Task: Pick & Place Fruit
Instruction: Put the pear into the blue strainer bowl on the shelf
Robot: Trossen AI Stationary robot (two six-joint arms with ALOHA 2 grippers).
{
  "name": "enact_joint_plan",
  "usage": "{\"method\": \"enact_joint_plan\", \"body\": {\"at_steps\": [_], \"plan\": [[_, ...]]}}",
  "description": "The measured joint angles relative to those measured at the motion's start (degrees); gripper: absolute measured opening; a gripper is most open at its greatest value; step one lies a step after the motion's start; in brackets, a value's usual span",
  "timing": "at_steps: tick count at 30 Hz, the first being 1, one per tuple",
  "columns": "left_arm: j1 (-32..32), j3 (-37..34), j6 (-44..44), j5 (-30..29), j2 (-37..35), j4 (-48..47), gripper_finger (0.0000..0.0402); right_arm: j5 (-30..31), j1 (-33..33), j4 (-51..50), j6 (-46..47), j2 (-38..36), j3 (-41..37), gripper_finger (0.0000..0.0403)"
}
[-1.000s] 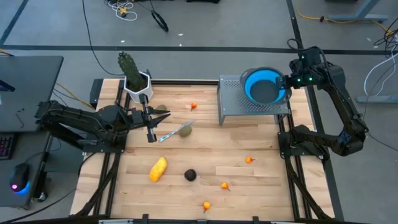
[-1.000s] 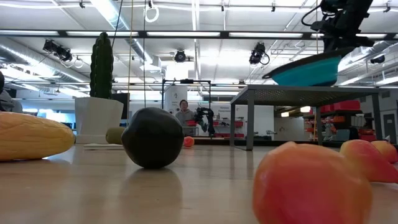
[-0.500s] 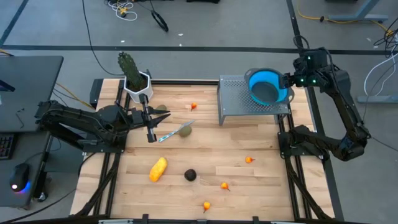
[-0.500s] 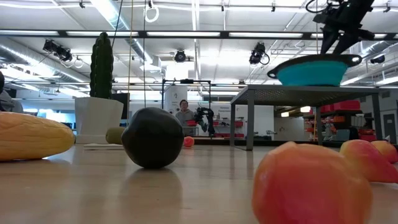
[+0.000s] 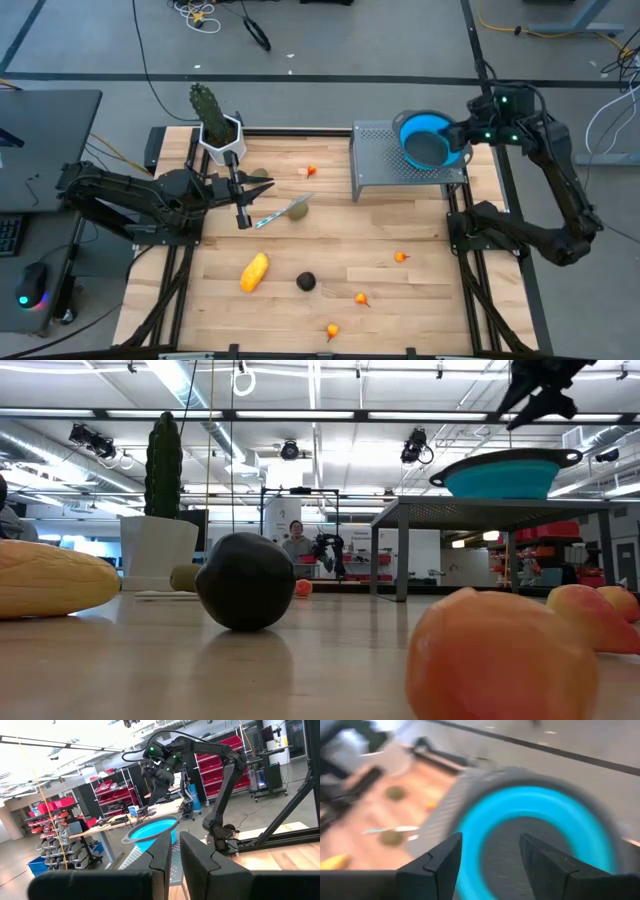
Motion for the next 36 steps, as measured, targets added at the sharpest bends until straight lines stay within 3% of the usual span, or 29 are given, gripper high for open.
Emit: {"method": "enact_joint_plan", "body": {"at_steps": [9,18,25,36], "plan": [[0.02,0.0,0.22,-0.04,0.0,0.0,0.0045,-1.68,11.98,0.03,0.44,-0.39,0.0,0.0209],[0.0,0.0,0.31,-0.9,0.0,0.0,0.0045,-1.05,29.95,-0.52,8.0,0.0,0.0,0.0209],[0.01,0.0,0.25,-1.44,0.0,-0.01,0.0045,7.78,46.43,1.5,16.07,2.22,-3.0,0.0209],[0.0,0.0,-0.32,-1.45,0.0,-0.02,0.0045,12.8,69.02,8.43,23.93,12.29,-11.54,0.0209]]}}
